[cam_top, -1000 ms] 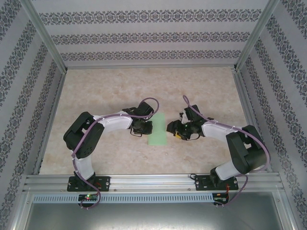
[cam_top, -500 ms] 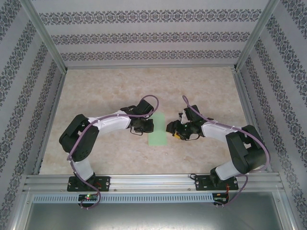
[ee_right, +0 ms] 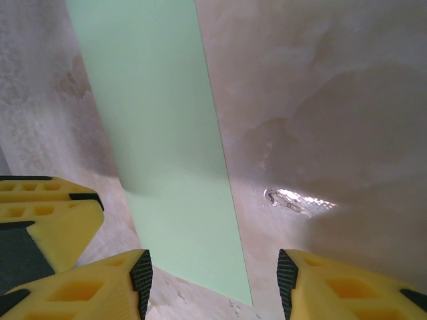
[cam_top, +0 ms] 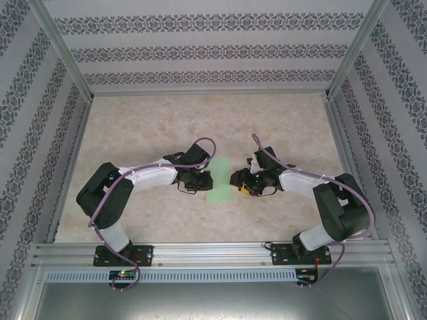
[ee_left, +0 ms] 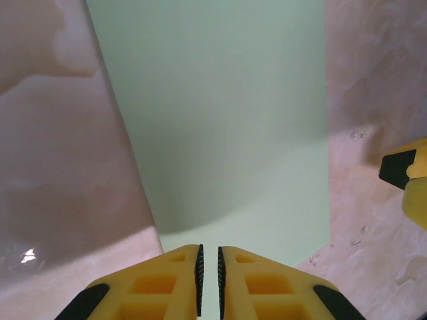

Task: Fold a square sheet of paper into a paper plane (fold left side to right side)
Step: Fold the triangle a second time at the center of the table.

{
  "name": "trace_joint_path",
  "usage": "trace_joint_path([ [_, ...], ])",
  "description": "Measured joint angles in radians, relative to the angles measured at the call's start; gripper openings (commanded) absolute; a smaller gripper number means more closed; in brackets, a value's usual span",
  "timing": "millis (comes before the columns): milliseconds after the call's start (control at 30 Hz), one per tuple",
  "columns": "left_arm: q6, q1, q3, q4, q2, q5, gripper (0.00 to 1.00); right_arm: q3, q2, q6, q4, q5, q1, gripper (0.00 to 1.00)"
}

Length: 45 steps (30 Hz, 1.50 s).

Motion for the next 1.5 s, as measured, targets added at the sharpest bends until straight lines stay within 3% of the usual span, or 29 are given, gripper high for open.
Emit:
trace_joint_path([
  [1500, -0.007, 0.000, -0.035, 0.044, 0.047, 0.000, 0.17, 0.058, 0.068, -0.003, -0.060, 0.001, 0.118, 0.52],
])
